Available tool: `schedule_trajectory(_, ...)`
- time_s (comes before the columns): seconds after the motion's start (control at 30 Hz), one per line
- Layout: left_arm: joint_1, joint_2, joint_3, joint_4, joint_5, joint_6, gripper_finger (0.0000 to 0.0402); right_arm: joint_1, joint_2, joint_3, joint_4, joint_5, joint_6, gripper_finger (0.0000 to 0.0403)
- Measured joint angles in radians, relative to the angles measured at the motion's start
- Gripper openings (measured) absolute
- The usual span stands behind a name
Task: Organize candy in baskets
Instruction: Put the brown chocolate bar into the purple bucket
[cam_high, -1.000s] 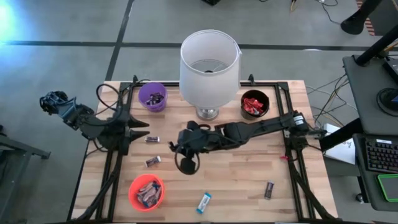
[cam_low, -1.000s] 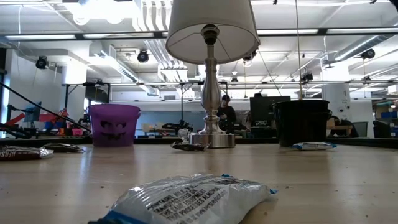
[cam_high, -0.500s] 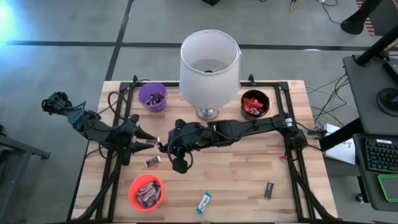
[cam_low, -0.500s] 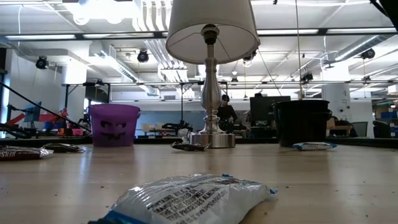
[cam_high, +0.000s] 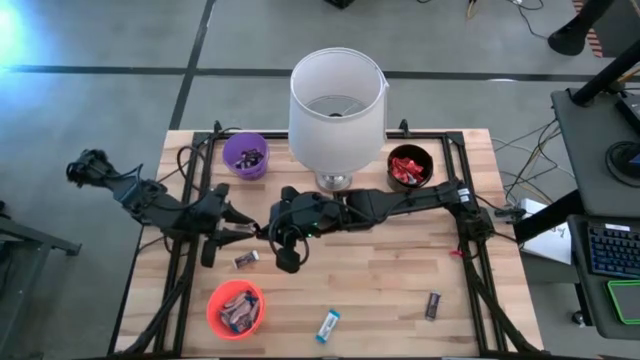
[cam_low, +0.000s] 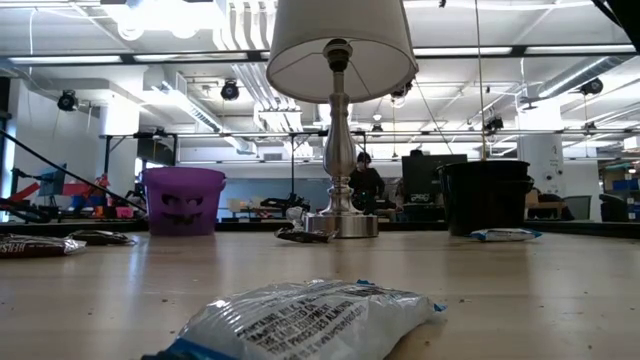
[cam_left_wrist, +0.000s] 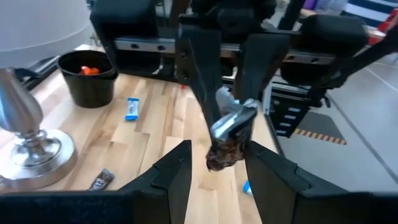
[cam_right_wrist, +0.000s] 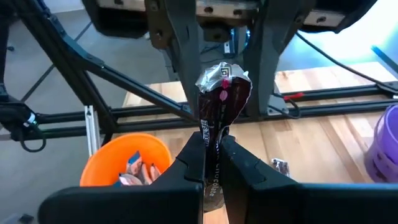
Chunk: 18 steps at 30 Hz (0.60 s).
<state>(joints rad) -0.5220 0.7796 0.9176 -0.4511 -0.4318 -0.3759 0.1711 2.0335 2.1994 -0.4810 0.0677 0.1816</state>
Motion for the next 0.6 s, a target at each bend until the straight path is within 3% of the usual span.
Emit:
schedule_trajectory(0.43, 0.096, 0.019, 0.000, 0.081, 0.081, 0.063, 0.0127, -0.009, 0.000, 0.000, -0.012, 0.003, -0.010, 0.0015)
schedule_trajectory(0.6, 0.100, 0.022, 0.000, 0.065, 0.088, 0.083, 0.0088, -0.010, 0.000, -0.001, -0.017, 0.005, -0.007, 0.0015)
